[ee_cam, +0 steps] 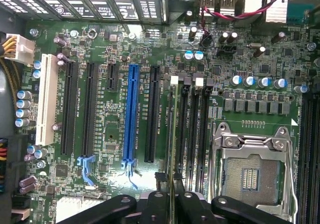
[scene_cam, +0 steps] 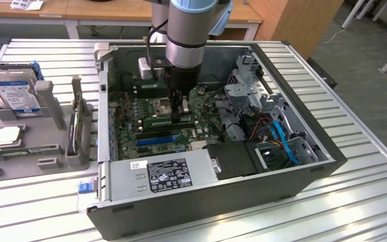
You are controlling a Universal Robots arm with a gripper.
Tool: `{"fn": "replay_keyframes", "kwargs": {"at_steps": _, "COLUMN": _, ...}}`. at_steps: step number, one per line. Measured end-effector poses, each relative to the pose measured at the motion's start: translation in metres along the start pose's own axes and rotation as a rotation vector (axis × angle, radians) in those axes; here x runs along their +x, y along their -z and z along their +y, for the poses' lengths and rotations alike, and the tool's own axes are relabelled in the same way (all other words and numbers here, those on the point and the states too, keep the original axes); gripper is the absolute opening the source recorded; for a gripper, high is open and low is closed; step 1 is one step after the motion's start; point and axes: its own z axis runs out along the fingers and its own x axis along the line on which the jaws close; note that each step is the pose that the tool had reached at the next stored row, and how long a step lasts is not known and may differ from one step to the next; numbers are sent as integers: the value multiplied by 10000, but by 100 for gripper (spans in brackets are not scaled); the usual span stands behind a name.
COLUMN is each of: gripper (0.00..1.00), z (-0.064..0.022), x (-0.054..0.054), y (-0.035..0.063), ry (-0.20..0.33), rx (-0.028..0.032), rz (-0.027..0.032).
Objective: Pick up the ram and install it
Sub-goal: 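Insert the ram into the slot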
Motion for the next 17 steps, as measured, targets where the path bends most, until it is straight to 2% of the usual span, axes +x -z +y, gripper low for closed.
{"fn": "replay_keyframes", "kwargs": {"at_steps": 17, "gripper": 14, "z": 3, "x": -2, "y": -34, "ry": -2, "rx": 3, "rz": -1}}
